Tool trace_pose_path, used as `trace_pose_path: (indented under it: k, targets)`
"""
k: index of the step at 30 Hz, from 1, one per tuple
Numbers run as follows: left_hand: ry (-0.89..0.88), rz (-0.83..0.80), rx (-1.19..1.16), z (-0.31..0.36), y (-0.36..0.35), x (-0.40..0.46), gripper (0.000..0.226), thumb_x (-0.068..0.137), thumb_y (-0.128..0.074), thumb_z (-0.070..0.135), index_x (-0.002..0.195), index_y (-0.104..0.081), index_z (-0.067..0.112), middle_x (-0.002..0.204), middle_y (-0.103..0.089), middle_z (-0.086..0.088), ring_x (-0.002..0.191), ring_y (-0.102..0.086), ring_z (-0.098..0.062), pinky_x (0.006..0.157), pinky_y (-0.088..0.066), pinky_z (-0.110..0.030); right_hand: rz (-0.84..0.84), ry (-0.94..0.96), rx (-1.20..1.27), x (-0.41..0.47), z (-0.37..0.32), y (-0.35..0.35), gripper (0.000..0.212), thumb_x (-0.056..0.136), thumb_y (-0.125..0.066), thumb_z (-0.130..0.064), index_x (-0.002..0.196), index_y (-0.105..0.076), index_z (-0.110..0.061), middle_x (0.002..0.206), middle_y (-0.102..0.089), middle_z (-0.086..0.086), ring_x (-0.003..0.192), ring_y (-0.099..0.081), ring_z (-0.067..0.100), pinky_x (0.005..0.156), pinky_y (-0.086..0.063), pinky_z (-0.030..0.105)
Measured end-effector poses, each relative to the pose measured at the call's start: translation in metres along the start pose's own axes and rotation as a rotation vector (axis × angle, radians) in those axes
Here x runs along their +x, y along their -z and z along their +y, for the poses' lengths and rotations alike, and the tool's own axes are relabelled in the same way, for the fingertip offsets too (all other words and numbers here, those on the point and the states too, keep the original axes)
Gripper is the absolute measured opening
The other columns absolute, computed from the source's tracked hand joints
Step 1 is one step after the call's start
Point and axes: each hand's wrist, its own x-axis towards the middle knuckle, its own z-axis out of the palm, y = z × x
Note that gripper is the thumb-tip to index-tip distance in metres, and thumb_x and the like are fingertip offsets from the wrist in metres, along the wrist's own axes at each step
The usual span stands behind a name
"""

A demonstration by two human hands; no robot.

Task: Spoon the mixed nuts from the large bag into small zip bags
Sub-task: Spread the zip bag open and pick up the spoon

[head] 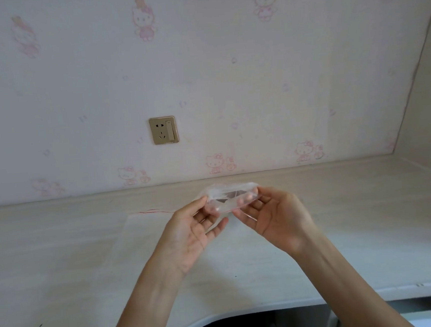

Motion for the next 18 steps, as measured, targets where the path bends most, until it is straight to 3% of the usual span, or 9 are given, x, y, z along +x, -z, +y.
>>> trace_pose_path:
  k: [6,8,11,15,18]
  targets:
    - [0.124,-0.003,-0.019,0.002,0.004,0.002,0.010,0.072,-0.065,0.014,0.069,-0.072,0.007,0.075,-0.060,-0.007,0.070,-0.058,-0.020,0.077,-0.053,-0.038,-0.059,-0.019,-0.093,0.003,0.004,0.009,0.041,0.079,-0.055,-0.015,0.116,-0.065,-0.001,0.110,-0.068,0.018,0.096,-0.068,0.028,0.093,-0.057,0.041]
    - [0.177,-0.041,-0.056,0.003,0.005,0.002,0.017,0.071,-0.063,0.015,0.074,-0.075,0.003,0.079,-0.062,-0.008,0.076,-0.056,-0.021,0.077,-0.052,-0.038,-0.085,-0.023,-0.113,0.005,0.004,0.013,0.040,0.078,-0.055,-0.016,0.115,-0.064,-0.001,0.113,-0.066,0.018,0.098,-0.067,0.029,0.093,-0.055,0.040]
    - [0.174,-0.194,-0.005,0.004,0.007,0.002,0.036,0.074,-0.062,0.021,0.100,-0.080,0.004,0.097,-0.069,-0.010,0.087,-0.066,-0.023,0.085,-0.053,-0.038,-0.164,-0.003,-0.233,0.004,0.001,0.017,0.038,0.080,-0.060,-0.019,0.113,-0.068,-0.003,0.110,-0.067,0.015,0.100,-0.066,0.029,0.094,-0.055,0.041]
    - [-0.044,-0.308,0.377,0.002,0.006,-0.001,0.042,0.072,-0.075,0.023,0.113,-0.079,0.020,0.112,-0.074,-0.004,0.097,-0.070,-0.014,0.088,-0.054,-0.029,-0.194,0.111,-0.567,0.000,-0.001,0.021,0.018,0.080,-0.077,-0.016,0.097,-0.075,-0.011,0.100,-0.073,0.006,0.098,-0.066,0.022,0.091,-0.055,0.036]
    - [-0.282,-0.098,0.592,-0.009,0.000,0.000,0.025,0.065,-0.080,0.018,0.090,-0.080,0.021,0.099,-0.077,-0.006,0.090,-0.068,-0.014,0.083,-0.053,-0.028,-0.141,0.192,-0.680,-0.002,0.002,0.018,0.013,0.079,-0.078,-0.009,0.090,-0.078,-0.015,0.099,-0.075,0.000,0.092,-0.067,0.017,0.081,-0.056,0.028]
